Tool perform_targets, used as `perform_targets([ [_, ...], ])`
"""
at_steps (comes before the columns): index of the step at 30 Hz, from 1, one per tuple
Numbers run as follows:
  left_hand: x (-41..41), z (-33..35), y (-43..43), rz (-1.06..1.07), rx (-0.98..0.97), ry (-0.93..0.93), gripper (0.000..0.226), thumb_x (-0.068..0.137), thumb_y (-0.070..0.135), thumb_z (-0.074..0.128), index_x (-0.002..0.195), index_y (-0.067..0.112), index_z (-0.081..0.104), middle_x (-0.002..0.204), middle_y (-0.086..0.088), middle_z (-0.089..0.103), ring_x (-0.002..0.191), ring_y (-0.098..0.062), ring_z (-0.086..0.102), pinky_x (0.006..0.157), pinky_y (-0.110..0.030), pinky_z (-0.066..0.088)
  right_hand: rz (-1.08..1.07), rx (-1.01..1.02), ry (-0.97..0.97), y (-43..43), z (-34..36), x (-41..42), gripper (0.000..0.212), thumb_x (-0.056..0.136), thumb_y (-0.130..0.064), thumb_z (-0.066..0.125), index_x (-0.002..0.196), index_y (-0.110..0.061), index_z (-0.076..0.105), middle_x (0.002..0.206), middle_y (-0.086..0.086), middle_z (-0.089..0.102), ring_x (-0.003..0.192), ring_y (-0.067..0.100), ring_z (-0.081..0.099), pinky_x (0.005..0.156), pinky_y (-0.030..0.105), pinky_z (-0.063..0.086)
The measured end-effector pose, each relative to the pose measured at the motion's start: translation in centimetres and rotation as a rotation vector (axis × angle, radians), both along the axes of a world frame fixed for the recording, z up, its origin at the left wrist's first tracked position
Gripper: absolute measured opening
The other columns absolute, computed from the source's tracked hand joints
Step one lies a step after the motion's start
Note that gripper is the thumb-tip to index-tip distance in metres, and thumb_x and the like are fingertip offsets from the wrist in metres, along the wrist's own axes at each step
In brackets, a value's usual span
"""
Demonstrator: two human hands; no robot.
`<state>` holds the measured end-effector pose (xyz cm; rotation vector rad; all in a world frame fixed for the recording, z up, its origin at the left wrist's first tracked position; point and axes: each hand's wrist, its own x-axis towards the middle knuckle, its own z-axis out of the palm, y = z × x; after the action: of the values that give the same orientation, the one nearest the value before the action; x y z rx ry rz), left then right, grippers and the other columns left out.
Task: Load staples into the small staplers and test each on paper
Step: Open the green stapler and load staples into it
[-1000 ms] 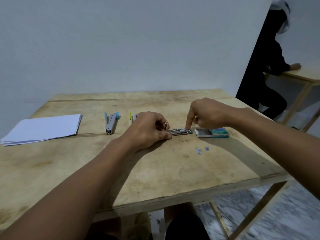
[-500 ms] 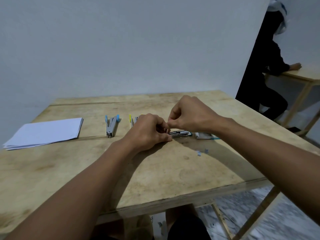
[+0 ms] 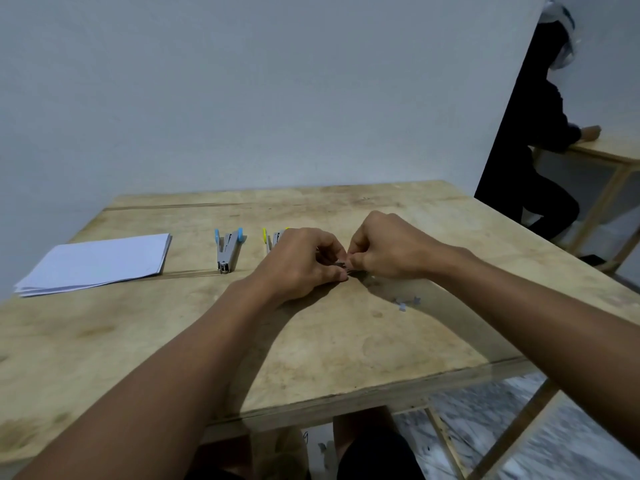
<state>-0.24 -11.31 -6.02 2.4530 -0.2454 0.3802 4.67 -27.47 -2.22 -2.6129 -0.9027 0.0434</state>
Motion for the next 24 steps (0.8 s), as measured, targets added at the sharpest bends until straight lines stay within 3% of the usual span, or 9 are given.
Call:
perform_targets([
  [3,0.0,0.1,-0.1,0.012,0.039,0.008,0.017,0.074,0.028,0.082,0.09,0.023,0.077,0.085,0.005,0.071,0.079,-0.006,0.061,0.067,-0.01,0.042,0.0,-0.021,-0.014,-0.4,0.5,0.6,0.011,0.084,-0.012,0.068,0.084,-0.014,0.079,0.074,-0.003,0.073,0.057,-0.001,0.06,0.052,0.015,0.042],
  [6,-0.1,0.2,-0.1,0.027,0.035,0.022,0.017,0.075,0.029,0.082,0.09,0.024,0.078,0.086,0.003,0.071,0.081,-0.008,0.062,0.069,-0.018,0.045,-0.03,-0.057,-0.027,-1.7,1.0,1.4,0.018,0.079,-0.016,0.077,0.097,-0.016,0.076,0.087,-0.004,0.073,0.079,0.007,0.066,0.068,0.02,0.045],
  [9,-0.1,0.5,-0.2,0.022,0.044,0.046,0.017,0.076,0.03,0.08,0.092,0.024,0.078,0.089,0.003,0.071,0.085,-0.009,0.063,0.073,-0.022,0.047,-0.031,-0.147,-0.004,-2.3,0.6,1.5,0.016,0.076,-0.015,0.079,0.092,-0.017,0.079,0.073,-0.006,0.073,0.072,0.005,0.065,0.069,0.025,0.048],
  [13,-0.4,2.2,-0.1,0.009,0.423,0.132,0.023,0.082,0.034,0.07,0.101,0.023,0.074,0.097,0.0,0.067,0.09,-0.017,0.062,0.077,-0.032,0.052,-0.008,-0.166,-0.019,-2.2,0.6,1.7,0.013,0.077,-0.014,0.079,0.089,-0.017,0.08,0.064,-0.008,0.069,0.067,0.004,0.064,0.07,0.025,0.052],
  [15,-0.8,3.6,0.5,0.087,0.654,0.251,0.024,0.079,0.037,0.066,0.098,0.024,0.072,0.097,-0.003,0.066,0.089,-0.023,0.062,0.071,-0.033,0.051,0.001,-0.179,-0.004,-2.3,0.6,1.9,0.012,0.077,-0.014,0.079,0.089,-0.017,0.079,0.068,-0.006,0.071,0.071,0.006,0.065,0.072,0.026,0.052],
  [17,-1.3,5.1,1.4,0.155,0.716,0.278,0.024,0.075,0.039,0.068,0.091,0.022,0.072,0.09,-0.003,0.068,0.084,-0.025,0.064,0.067,-0.031,0.05,0.009,-0.177,0.009,-2.6,0.5,2.1,0.011,0.077,-0.016,0.079,0.088,-0.018,0.078,0.069,-0.008,0.072,0.072,0.005,0.065,0.07,0.025,0.05],
  [19,-1.5,6.2,2.4,0.157,0.51,0.194,0.019,0.073,0.032,0.073,0.091,0.023,0.072,0.086,0.001,0.073,0.078,-0.017,0.066,0.068,-0.026,0.051,0.019,-0.161,0.01,-3.0,0.3,2.3,0.011,0.078,-0.018,0.079,0.089,-0.019,0.078,0.071,-0.008,0.072,0.073,0.005,0.065,0.071,0.026,0.05],
  [21,-1.5,6.3,2.3,0.127,0.189,0.069,0.036,0.072,0.019,0.079,0.105,0.023,0.066,0.086,0.003,0.074,0.077,-0.009,0.068,0.071,-0.022,0.051,0.017,-0.14,-0.001,-3.2,0.0,2.4,0.019,0.078,-0.019,0.079,0.097,-0.018,0.077,0.076,-0.006,0.074,0.078,0.008,0.066,0.072,0.026,0.05],
  [24,-1.0,4.4,0.5,0.094,-0.106,-0.048,0.059,0.07,0.015,0.084,0.12,0.026,0.054,0.085,0.005,0.072,0.076,-0.004,0.069,0.069,-0.009,0.049,-0.001,-0.069,0.036,-3.3,-0.3,2.6,0.06,0.077,-0.016,0.08,0.131,-0.012,0.053,0.078,-0.006,0.075,0.077,0.001,0.064,0.07,0.022,0.045],
])
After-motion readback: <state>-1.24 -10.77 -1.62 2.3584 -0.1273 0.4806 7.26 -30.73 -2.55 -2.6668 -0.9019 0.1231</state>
